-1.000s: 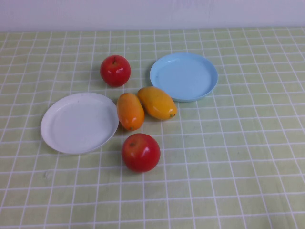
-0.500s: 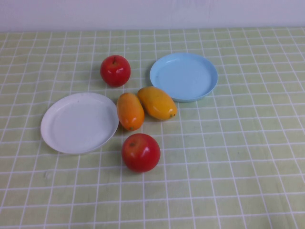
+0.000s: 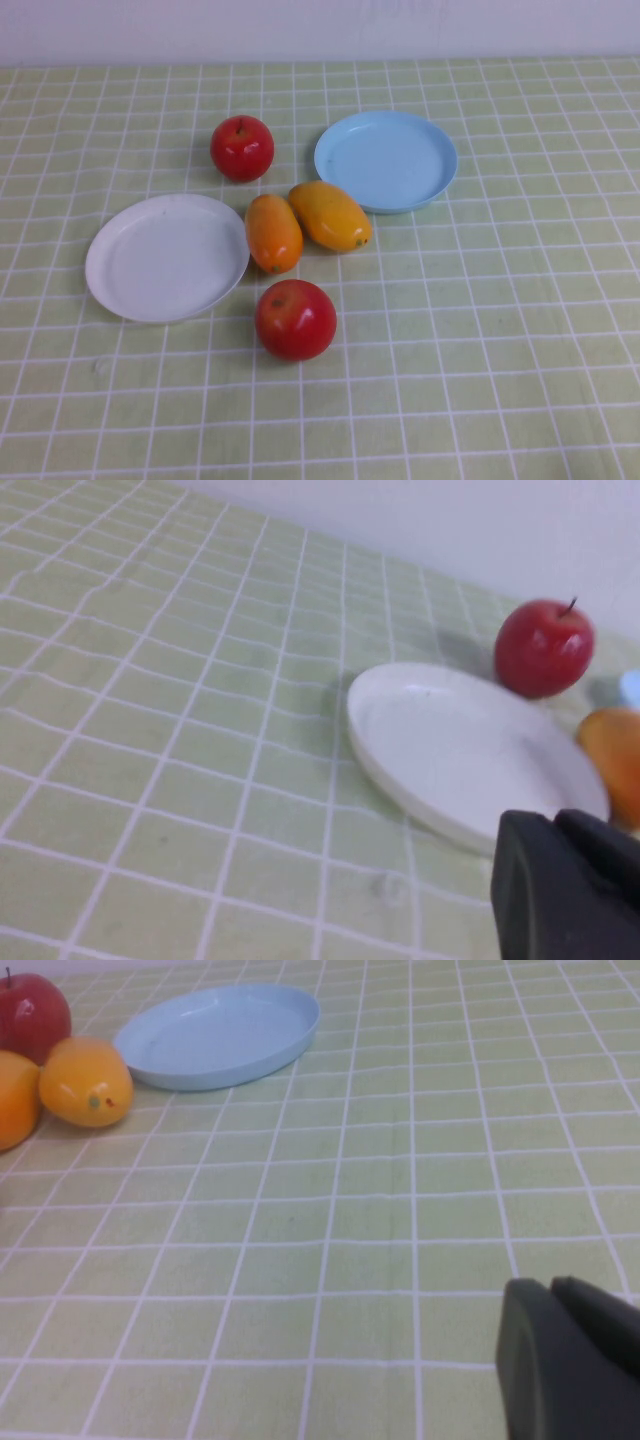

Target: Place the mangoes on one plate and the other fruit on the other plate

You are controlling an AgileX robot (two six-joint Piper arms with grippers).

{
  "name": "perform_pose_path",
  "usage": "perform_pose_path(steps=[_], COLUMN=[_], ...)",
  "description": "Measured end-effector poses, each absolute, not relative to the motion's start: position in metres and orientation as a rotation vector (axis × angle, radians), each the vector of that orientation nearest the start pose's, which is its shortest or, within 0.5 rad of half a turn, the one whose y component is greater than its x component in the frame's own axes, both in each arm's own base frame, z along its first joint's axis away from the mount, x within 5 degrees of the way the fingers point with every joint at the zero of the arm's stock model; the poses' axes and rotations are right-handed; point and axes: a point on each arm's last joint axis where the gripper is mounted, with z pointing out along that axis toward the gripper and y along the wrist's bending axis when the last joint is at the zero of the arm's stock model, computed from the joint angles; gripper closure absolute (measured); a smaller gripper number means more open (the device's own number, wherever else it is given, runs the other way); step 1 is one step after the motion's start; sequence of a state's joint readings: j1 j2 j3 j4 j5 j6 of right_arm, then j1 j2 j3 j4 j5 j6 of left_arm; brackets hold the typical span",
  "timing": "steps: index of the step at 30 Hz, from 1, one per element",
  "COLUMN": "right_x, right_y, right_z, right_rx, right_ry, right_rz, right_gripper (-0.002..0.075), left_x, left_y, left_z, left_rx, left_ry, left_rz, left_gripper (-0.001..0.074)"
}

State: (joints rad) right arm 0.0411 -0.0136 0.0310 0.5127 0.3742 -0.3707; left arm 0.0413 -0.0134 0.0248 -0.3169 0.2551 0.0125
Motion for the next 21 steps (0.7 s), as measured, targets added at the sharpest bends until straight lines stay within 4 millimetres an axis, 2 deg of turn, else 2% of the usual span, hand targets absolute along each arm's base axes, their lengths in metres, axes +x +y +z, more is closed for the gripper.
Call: perform_pose_path(steps=[5, 13, 16, 21], right_x=[0.051, 0.051, 0.051, 0.051], right_y=[0.018, 0.018, 0.018, 0.018], right_z=[0.174, 0.174, 0.174, 0.174], right_rx=[-0.062, -0.062, -0.062, -0.062], right_ry=[1.834, 1.834, 1.834, 1.834], right_rz=[0.273, 0.273, 0.273, 0.273], right_gripper=[0.0742, 0.0742, 0.0742, 0.0742], left_x=[0.056, 0.056, 0.053, 0.06], left_y=[-0.006, -0.003, -0.007, -0.017], left_z=[0.191, 0.202, 0.219, 0.265], left_rx=[-0.432, -0.479, -0.42, -0.24], left_ry=[1.62, 1.515, 1.536, 1.707], left_rz=[-0.477, -0.504, -0.512, -0.464], left_gripper=[0.0737, 0.0737, 0.0737, 0.0737])
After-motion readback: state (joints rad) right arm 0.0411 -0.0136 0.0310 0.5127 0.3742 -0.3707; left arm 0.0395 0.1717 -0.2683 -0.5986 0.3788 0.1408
